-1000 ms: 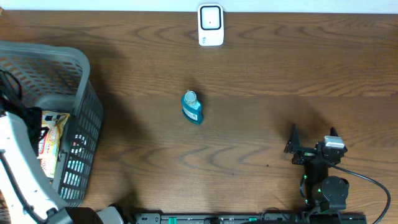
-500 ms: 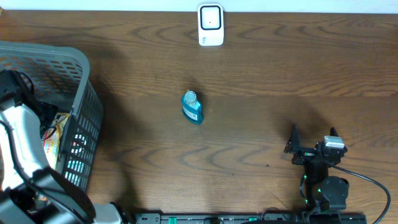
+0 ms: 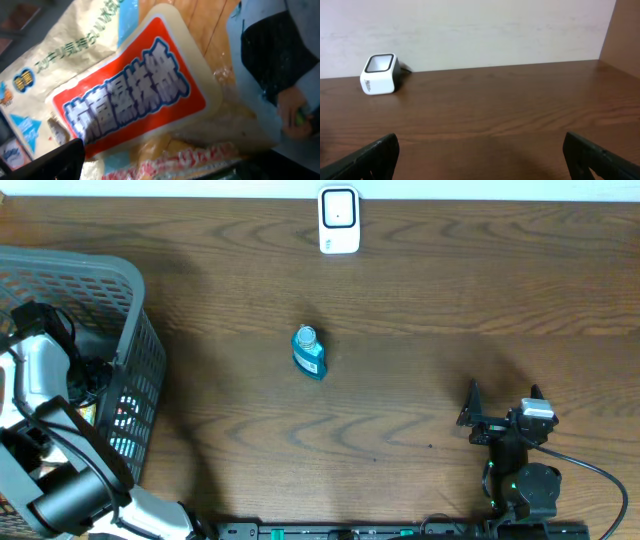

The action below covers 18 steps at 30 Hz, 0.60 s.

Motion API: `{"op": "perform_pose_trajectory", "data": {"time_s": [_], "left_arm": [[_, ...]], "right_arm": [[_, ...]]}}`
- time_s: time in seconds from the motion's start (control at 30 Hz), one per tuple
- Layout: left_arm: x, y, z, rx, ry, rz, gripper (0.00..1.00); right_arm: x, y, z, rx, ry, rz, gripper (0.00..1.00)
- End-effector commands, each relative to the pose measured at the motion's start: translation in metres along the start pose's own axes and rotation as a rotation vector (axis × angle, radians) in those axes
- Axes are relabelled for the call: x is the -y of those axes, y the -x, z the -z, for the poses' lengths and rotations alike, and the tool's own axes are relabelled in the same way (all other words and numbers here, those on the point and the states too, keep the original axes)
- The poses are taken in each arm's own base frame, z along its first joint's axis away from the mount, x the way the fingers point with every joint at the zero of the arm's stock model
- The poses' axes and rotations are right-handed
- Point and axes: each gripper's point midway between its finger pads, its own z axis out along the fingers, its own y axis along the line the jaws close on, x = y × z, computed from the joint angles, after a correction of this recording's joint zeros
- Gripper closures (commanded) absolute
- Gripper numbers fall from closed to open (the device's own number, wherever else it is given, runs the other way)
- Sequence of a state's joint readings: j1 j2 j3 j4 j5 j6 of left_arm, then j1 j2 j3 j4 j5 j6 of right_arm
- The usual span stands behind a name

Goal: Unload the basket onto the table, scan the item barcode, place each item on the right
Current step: 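Return the left gripper to the basket and grasp the snack bag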

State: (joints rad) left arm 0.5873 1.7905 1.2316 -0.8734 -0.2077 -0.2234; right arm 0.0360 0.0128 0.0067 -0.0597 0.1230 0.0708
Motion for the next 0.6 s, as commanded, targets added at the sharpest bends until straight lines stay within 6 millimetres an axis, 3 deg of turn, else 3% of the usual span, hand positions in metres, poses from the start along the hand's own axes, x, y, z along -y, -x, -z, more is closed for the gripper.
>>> {"op": "perform_pose_trajectory", "data": {"time_s": [0.0,0.13,0.33,0.43,0.57], "left_arm": [[0.002,-0.012,-0.023,-0.072,0.017,-0.044,0.02],[-0.006,-0.02,-0.04,-0.113,0.087,-0.062,0.29],[-0.007,-0.01,-0.036,-0.081,0.094,-0.054,0.92],[-0.008,0.003,-0.021,-0.047,0.084,-0.043,0.93],[-0.012,0.021,0.016,0.03,0.062,-0.018,0.93]], "right_arm": [[-0.003,-0.001,0.0,-0.002,0.013,0.01,0.01],[-0.003,-0.001,0.0,-0.002,0.013,0.01,0.01],[-0.003,-0.001,0.0,-0.002,0.013,0.01,0.01],[-0.003,-0.001,0.0,-0.002,0.013,0.01,0.01],[-0.003,-0.001,0.0,-0.002,0.013,0.01,0.01]]}}
